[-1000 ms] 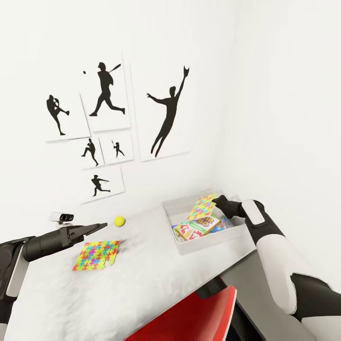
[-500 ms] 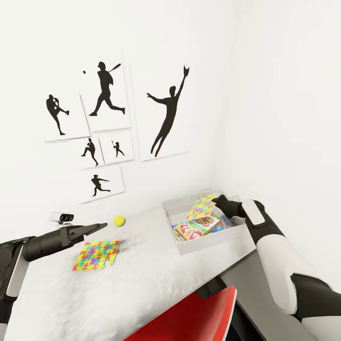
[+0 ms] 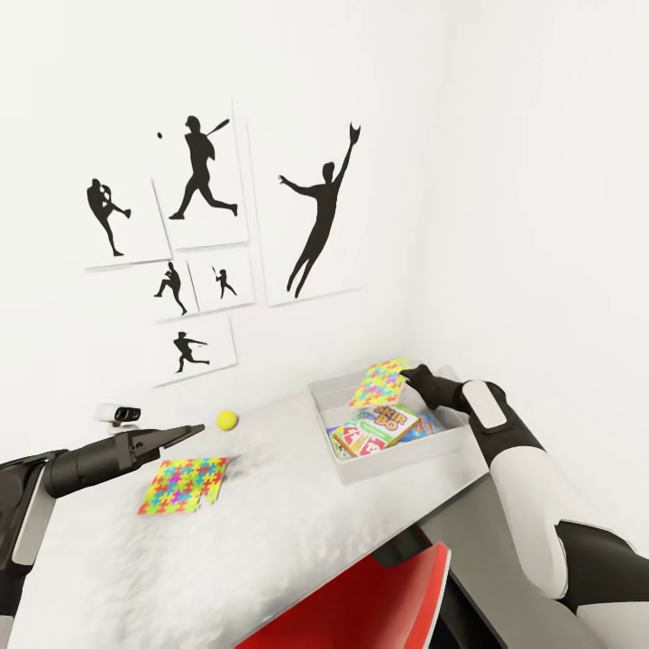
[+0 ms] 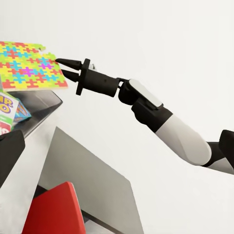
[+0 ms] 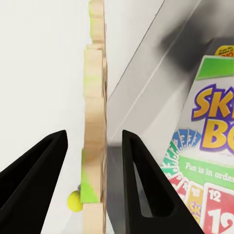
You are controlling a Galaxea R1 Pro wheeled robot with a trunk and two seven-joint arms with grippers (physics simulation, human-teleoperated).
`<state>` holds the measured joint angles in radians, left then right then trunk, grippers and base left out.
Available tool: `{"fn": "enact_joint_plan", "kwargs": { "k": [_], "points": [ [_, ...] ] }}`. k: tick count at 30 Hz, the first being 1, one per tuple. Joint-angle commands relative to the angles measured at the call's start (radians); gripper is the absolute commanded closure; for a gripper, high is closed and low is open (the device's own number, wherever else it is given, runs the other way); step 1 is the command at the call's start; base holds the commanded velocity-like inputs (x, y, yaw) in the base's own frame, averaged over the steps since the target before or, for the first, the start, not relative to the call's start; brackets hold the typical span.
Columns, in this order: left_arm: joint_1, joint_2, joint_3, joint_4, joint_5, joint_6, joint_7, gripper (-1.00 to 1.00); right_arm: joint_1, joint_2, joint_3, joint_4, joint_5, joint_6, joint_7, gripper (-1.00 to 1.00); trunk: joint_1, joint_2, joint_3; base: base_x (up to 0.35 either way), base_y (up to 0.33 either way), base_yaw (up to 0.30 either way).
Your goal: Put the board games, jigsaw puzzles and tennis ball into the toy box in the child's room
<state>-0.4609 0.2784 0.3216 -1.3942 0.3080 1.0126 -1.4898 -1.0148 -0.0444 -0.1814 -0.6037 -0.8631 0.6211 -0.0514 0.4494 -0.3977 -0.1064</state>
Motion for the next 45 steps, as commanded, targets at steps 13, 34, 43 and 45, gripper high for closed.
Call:
{"fn": "enact_joint_plan", "kwargs": {
  "k": [13,34,43,45],
  "points": [
    [-0.001,-0.001,-0.001,0.0,0.0,0.011,-0.002,-1.0,-0.001,0.001,-0.002,0.004,-0.005,-0.001,0.001,1.0,0.001,-0.002,-0.013,0.0,0.0,0.0],
    [-0.001,-0.001,-0.001,0.0,0.0,0.011,-0.001,-1.0,-0.001,0.002,0.085,0.005,-0.007,-0.051,0.002,1.0,0.001,-0.002,-0.03,0.0,0.0,0.0],
    [-0.001,-0.001,-0.001,0.0,0.0,0.01,-0.001,-1.0,-0.002,0.001,0.085,0.004,-0.007,-0.052,0.002,1.0,0.001,-0.002,-0.034,0.0,0.0,0.0],
    [-0.001,-0.001,-0.001,0.0,0.0,0.01,-0.001,-1.0,-0.002,0.001,0.086,0.004,-0.007,-0.052,0.002,1.0,0.001,-0.002,-0.034,0.0,0.0,0.0]
  ]
}}
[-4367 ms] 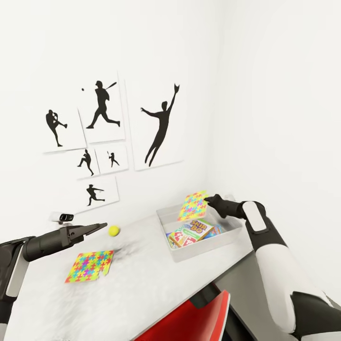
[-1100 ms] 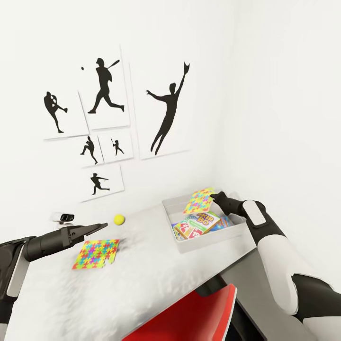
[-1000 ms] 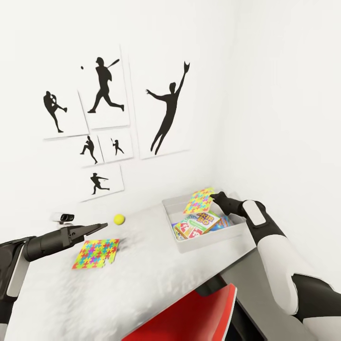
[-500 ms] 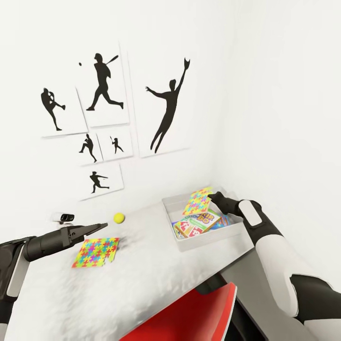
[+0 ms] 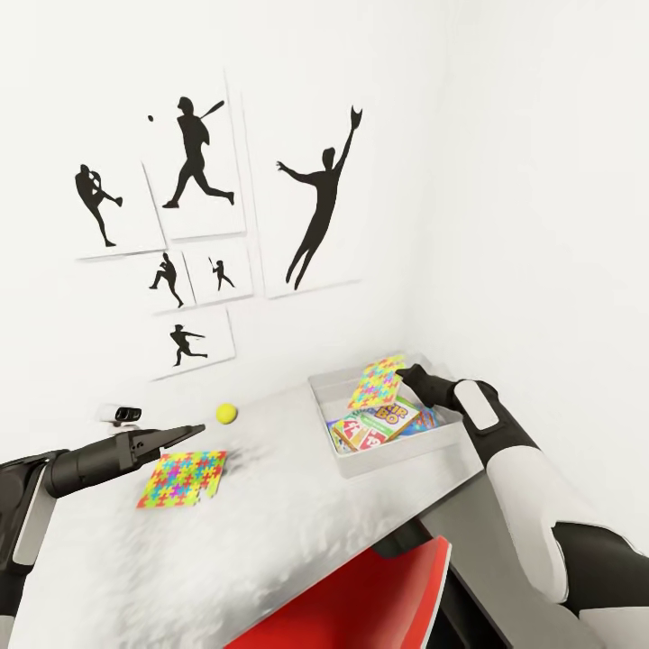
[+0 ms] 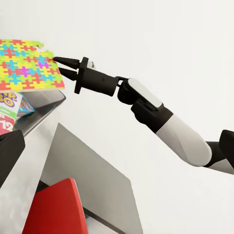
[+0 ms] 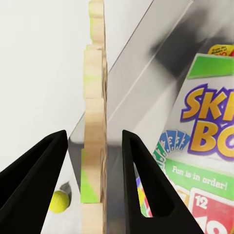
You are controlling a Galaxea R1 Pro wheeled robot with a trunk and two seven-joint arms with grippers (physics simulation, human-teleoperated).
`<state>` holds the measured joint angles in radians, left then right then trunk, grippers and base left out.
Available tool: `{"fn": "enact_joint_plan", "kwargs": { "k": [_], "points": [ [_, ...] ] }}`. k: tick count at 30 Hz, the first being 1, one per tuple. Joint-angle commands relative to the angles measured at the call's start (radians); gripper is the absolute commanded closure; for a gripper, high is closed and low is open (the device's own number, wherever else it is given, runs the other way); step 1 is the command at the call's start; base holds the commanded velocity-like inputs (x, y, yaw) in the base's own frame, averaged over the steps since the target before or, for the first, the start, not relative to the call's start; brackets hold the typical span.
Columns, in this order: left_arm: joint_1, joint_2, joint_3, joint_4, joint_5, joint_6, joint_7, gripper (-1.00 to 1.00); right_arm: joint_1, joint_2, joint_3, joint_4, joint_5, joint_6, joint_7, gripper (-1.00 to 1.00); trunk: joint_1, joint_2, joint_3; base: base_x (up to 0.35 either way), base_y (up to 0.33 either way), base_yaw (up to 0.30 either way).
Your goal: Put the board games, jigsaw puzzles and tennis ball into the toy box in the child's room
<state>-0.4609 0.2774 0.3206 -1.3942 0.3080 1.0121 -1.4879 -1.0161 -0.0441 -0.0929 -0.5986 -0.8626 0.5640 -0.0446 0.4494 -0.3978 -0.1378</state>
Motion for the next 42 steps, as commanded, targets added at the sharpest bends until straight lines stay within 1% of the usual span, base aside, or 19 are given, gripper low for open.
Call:
{"fn": "enact_joint_plan", "kwargs": {
  "k": [1,7,8,16,29,31,33,34,35,37,38,41,42],
  "points": [
    [-0.001,0.0,0.0,0.0,0.0,0.01,-0.003,-1.0,-0.001,0.001,-0.002,-0.001,-0.007,0.005,-0.005,1.0,0.001,-0.002,-0.002,0.0,0.0,0.0],
    [-0.001,0.0,-0.001,0.0,0.0,0.01,-0.002,-1.0,-0.001,0.001,-0.003,-0.001,-0.007,0.005,-0.005,1.0,0.001,-0.002,-0.002,0.0,0.0,0.0],
    [-0.001,0.0,-0.001,0.0,0.0,0.009,-0.002,-1.0,-0.001,0.001,-0.003,-0.001,-0.007,0.005,-0.005,-1.0,0.001,-0.002,-0.002,0.0,0.0,0.0],
    [-0.001,-0.001,-0.003,0.0,0.0,0.009,-0.002,-1.0,-0.001,-0.005,-0.001,-0.001,-0.007,0.005,-0.004,-1.0,0.001,-0.002,-0.002,0.0,0.0,0.0],
    [-0.001,-0.001,-0.002,0.0,0.0,0.008,-0.002,-1.0,-0.001,-0.007,-0.001,-0.007,-0.007,0.007,0.005,-1.0,0.001,-0.002,-0.002,0.0,0.0,0.0],
    [-0.001,0.0,-0.002,0.0,0.0,0.009,-0.002,-1.0,-0.001,-0.008,-0.001,-0.012,-0.008,0.012,0.02,-1.0,0.001,-0.002,-0.002,0.0,0.0,0.0],
    [-0.001,0.0,-0.002,0.0,0.0,0.009,-0.003,-1.0,0.001,-0.017,0.0,-0.037,-0.01,0.027,0.064,-1.0,0.001,-0.002,-0.002,0.0,0.0,0.0],
    [-0.001,0.0,-0.002,0.0,0.0,0.009,-0.003,-1.0,0.004,-0.022,0.002,-0.065,-0.01,0.049,0.093,-1.0,0.001,-0.002,-0.002,0.0,0.0,0.0],
    [-0.001,0.0,-0.002,0.0,0.0,0.009,-0.003,-1.0,0.008,-0.025,0.002,-0.1,-0.011,0.087,0.117,-1.0,0.001,-0.002,-0.002,0.0,0.0,0.0],
    [-0.001,0.001,-0.002,0.0,0.0,0.009,-0.004,-1.0,0.017,-0.029,-0.001,-0.187,-0.012,0.195,0.148,-1.0,0.001,-0.002,-0.002,0.0,0.0,0.0],
    [-0.001,0.001,-0.002,0.0,0.0,0.009,-0.005,-1.0,0.021,-0.029,-0.002,-0.214,-0.013,0.224,0.153,-1.0,0.001,-0.002,-0.002,0.0,0.0,0.0],
    [-0.001,0.003,-0.002,0.0,0.0,0.009,-0.007,-1.0,0.054,-0.032,-0.006,-0.366,-0.022,0.388,0.166,-1.0,0.001,-0.002,-0.002,0.0,0.0,0.0],
    [-0.001,0.003,-0.002,0.0,0.0,0.009,-0.008,-1.0,0.071,-0.032,-0.007,-0.408,-0.025,0.429,0.171,-1.0,0.001,-0.002,-0.002,0.0,0.0,0.0]
  ]
}}
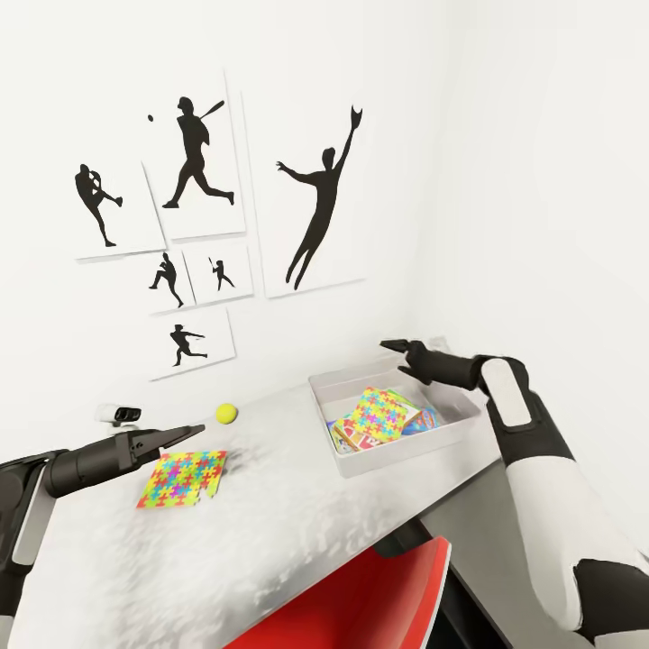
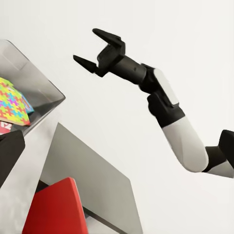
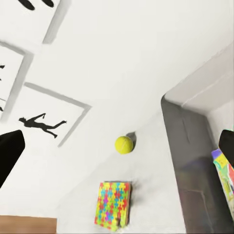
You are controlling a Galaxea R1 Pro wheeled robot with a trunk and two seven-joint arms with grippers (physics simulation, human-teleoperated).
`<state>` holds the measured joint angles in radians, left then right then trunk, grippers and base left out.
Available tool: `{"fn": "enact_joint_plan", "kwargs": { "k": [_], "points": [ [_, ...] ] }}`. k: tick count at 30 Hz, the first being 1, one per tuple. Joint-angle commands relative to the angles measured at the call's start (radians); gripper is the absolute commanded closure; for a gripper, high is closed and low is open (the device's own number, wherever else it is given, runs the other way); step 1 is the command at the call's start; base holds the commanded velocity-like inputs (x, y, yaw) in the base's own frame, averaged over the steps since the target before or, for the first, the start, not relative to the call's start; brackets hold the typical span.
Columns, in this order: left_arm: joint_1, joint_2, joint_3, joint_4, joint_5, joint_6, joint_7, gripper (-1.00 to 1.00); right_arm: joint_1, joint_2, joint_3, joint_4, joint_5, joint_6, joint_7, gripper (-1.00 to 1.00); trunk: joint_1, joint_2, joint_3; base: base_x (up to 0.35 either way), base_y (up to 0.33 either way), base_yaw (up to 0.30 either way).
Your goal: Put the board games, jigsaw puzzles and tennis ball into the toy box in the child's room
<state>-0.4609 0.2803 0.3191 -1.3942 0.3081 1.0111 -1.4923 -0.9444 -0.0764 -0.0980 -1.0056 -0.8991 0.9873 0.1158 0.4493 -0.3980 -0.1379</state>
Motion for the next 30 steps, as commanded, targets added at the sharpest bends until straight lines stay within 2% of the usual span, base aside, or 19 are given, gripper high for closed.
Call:
{"fn": "enact_joint_plan", "kwargs": {
  "k": [1,4,7,9,10,11,12,13,14,16,18,22,30],
  "points": [
    [-0.001,0.001,0.0,0.0,0.0,0.011,-0.004,-1.0,0.022,0.0,-0.004,-0.043,0.008,0.033,0.021,-1.0,0.001,-0.002,-0.002,-0.005,0.005,0.0],
    [-0.001,0.002,0.0,0.0,0.0,0.011,-0.005,-1.0,0.126,-0.012,-0.007,-0.186,-0.009,0.06,0.118,-1.0,0.001,-0.002,-0.002,-0.074,0.079,0.0],
    [-0.001,0.003,0.001,0.0,0.0,0.011,-0.006,-1.0,0.279,-0.049,-0.008,-0.357,-0.013,0.06,0.285,-1.0,0.001,-0.002,-0.002,-0.091,0.092,0.0],
    [-0.001,0.003,0.001,0.0,0.0,0.011,-0.006,-1.0,0.351,-0.062,-0.014,-0.404,-0.013,0.06,0.342,-1.0,0.001,-0.002,-0.002,-0.041,0.041,0.0],
    [-0.001,0.003,0.001,0.0,0.0,0.011,-0.006,-1.0,0.423,-0.07,-0.031,-0.441,-0.013,0.06,0.393,-1.0,0.001,-0.002,-0.002,-0.023,0.023,0.0],
    [-0.001,0.003,0.001,0.0,0.0,0.011,-0.006,-1.0,0.455,-0.072,-0.045,-0.455,-0.013,0.06,0.415,-1.0,0.001,-0.002,-0.002,-0.019,0.019,0.005],
    [-0.001,0.003,0.001,0.0,0.0,0.011,-0.006,-1.0,0.509,-0.075,-0.08,-0.476,-0.013,0.052,0.449,-1.0,0.001,-0.002,-0.002,-0.012,0.012,0.056],
    [-0.001,0.003,0.001,0.0,0.0,0.011,-0.006,-1.0,0.53,-0.075,-0.099,-0.483,-0.013,0.047,0.461,-1.0,0.001,-0.002,-0.001,-0.008,0.008,0.122],
    [-0.001,0.003,0.001,0.0,0.0,0.011,-0.006,-1.0,0.562,-0.075,-0.136,-0.494,-0.014,0.041,0.48,-1.0,0.001,-0.002,-0.001,-0.006,0.006,0.145],
    [-0.001,0.003,0.001,0.0,0.0,0.011,-0.006,-1.0,0.591,-0.079,-0.18,-0.502,-0.015,0.035,0.497,-1.0,0.001,-0.002,0.001,-0.006,0.004,0.179],
    [-0.001,0.003,0.001,0.0,0.0,0.011,-0.006,-1.0,0.606,-0.082,-0.205,-0.504,-0.012,0.033,0.505,-1.0,0.001,-0.002,0.002,-0.033,0.002,0.211],
    [-0.001,0.002,0.0,0.0,0.0,0.011,-0.005,-1.0,0.617,-0.083,-0.222,-0.502,-0.006,0.028,0.509,-1.0,0.001,-0.002,0.006,-0.106,0.03,0.23],
    [-0.001,0.001,0.0,0.0,0.0,0.011,-0.006,-1.0,0.623,-0.074,-0.223,-0.5,0.013,0.018,0.502,-1.0,0.001,-0.002,0.013,-0.238,0.113,0.247]
  ]
}}
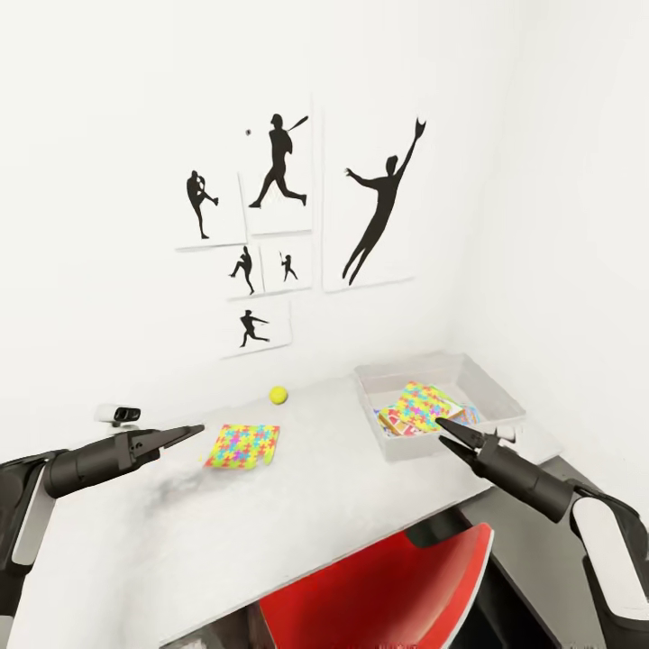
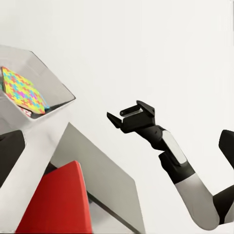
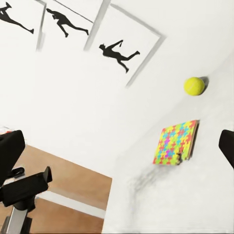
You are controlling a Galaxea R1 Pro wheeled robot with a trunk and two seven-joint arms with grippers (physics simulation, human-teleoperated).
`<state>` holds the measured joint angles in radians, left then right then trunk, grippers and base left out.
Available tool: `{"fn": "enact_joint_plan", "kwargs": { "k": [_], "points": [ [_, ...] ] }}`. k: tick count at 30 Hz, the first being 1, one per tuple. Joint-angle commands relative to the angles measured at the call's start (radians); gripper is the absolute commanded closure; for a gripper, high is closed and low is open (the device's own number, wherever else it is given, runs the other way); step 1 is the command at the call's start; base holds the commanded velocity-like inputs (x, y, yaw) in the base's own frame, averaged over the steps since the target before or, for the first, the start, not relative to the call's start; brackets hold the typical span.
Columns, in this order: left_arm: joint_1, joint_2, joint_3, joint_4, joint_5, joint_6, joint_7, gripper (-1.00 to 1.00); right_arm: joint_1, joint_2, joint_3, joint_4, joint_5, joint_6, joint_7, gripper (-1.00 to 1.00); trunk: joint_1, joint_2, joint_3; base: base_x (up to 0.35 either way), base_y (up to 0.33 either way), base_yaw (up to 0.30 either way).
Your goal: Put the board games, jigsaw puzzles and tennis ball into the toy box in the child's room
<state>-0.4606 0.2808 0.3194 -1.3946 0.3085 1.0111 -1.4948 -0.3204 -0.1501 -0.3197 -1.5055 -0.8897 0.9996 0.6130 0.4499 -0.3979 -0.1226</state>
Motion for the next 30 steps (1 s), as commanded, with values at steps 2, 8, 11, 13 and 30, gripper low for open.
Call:
{"fn": "enact_joint_plan", "kwargs": {
  "k": [2,8,11,13,30],
  "points": [
    [-0.001,0.0,-0.001,0.0,0.0,0.011,-0.003,-1.0,-0.001,0.001,-0.002,-0.001,0.018,0.004,0.004,-1.0,0.0,-0.002,-0.001,-0.257,0.05,0.185],
    [-0.001,-0.001,-0.001,0.0,0.0,0.01,-0.004,-1.0,0.0,0.004,-0.001,-0.001,0.05,0.002,0.003,-1.0,0.0,-0.002,0.0,-0.1,0.015,0.057],
    [-0.001,0.0,0.0,0.0,0.0,0.011,-0.004,-1.0,0.0,0.005,0.0,-0.001,0.054,0.002,-0.002,-1.0,0.0,-0.002,0.0,-0.022,0.003,0.013],
    [-0.001,0.0,0.0,0.0,0.0,0.011,-0.004,-1.0,0.0,0.005,0.0,-0.001,0.055,0.002,-0.006,-1.0,0.0,-0.002,0.0,-0.011,0.002,0.006],
    [-0.001,0.001,0.001,0.0,0.0,0.011,-0.004,-1.0,0.001,0.005,0.001,-0.005,0.057,0.002,-0.016,-1.0,0.0,-0.002,0.0,-0.002,0.0,0.001]
  ]
}}
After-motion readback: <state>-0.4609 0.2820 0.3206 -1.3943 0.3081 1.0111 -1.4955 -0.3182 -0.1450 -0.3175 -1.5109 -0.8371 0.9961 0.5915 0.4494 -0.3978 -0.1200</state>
